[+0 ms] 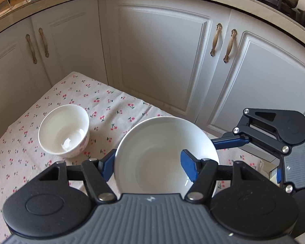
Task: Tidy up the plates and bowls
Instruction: 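Lift the second bowl with the left gripper and carry it over the first bowl, then lower the second bowl into the first bowl and open the left gripper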
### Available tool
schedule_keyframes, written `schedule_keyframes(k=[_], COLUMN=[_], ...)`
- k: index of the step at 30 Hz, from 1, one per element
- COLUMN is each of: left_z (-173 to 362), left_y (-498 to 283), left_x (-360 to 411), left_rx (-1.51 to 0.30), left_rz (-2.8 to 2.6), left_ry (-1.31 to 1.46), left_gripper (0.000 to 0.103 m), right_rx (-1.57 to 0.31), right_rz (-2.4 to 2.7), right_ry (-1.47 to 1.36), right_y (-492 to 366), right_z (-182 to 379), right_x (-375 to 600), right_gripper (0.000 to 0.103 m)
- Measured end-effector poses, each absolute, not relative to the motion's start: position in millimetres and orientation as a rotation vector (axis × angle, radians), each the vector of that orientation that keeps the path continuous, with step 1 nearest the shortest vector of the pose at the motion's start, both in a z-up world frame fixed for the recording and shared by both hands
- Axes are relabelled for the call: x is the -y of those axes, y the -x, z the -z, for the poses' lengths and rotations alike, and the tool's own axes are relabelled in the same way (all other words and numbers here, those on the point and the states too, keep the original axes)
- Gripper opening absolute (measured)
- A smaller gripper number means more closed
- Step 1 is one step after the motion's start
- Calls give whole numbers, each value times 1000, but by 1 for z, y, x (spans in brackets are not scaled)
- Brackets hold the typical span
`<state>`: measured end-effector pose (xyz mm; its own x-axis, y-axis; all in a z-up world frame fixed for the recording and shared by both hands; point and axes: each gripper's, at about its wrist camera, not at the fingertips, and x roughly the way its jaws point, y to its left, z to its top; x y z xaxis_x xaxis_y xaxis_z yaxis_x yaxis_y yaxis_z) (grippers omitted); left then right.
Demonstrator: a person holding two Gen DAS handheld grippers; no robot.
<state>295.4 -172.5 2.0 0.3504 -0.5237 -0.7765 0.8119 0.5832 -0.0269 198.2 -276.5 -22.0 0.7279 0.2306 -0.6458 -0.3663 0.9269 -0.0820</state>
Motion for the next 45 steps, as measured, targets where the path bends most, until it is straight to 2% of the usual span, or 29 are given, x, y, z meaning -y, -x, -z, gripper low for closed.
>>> schedule_keyframes(k=[27, 45], left_z=[7, 34], left_y=[-245, -241], left_x=[102, 99], left_rx=[-865, -931], left_rz=[814, 819], left_ry=[-335, -343], left_gripper=[66, 66], right_rx=[-734, -812], right_rz=[-482, -504], right_ry=[230, 201], right_y=[-158, -156], right_z=[26, 44], right_x=[223, 218], right_gripper=[84, 84])
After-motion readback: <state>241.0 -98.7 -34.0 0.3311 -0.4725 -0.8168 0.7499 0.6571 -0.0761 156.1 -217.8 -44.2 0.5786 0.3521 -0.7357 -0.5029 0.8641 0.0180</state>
